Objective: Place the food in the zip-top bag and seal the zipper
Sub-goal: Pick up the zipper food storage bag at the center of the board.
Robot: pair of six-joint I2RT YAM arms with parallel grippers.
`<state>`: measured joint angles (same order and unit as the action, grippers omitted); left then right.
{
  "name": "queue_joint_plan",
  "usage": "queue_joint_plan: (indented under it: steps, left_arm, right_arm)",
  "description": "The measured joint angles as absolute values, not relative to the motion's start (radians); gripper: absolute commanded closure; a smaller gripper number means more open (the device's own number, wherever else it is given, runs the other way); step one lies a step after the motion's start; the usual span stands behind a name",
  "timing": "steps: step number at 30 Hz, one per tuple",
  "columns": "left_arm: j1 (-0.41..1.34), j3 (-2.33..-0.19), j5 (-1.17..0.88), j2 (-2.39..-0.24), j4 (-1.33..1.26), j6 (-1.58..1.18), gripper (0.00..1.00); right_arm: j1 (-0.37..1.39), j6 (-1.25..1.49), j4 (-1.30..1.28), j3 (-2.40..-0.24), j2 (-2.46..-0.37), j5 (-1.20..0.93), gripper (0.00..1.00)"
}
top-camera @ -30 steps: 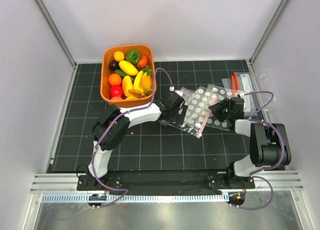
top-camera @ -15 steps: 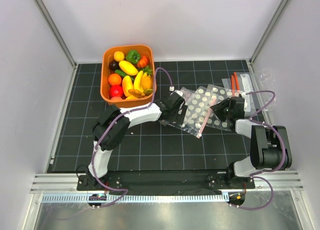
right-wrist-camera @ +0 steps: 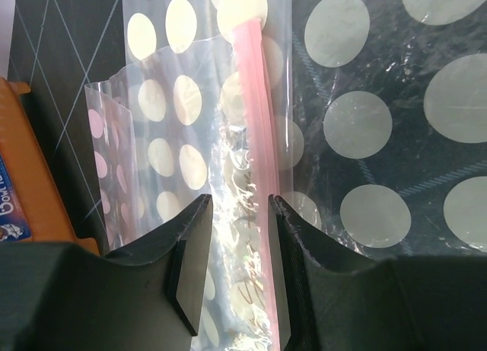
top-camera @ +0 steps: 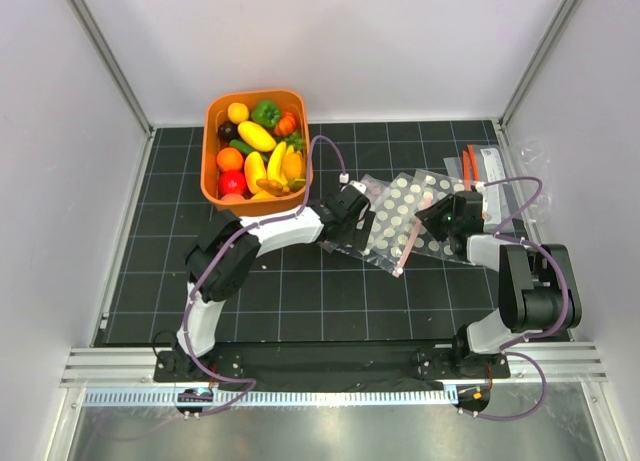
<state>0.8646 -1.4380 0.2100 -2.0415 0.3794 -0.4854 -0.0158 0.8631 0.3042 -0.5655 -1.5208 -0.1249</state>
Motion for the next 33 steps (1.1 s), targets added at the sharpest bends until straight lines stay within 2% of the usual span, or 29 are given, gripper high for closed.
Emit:
queue_joint_plan:
  steps: [17, 33]
  left_arm:
    - [0.866, -1.438, 0.226, -2.041, 0.38, -0.481, 0.0]
    - [0.868, -1.438, 0.229, -2.041, 0.385, -0.467, 0.0]
  right_arm:
    - [-0.016, 0.863, 0.279, -0.567, -1.517, -0.093, 0.59]
    - [-0.015, 0.867, 0.33, -0.568, -1.53, -0.147, 0.72]
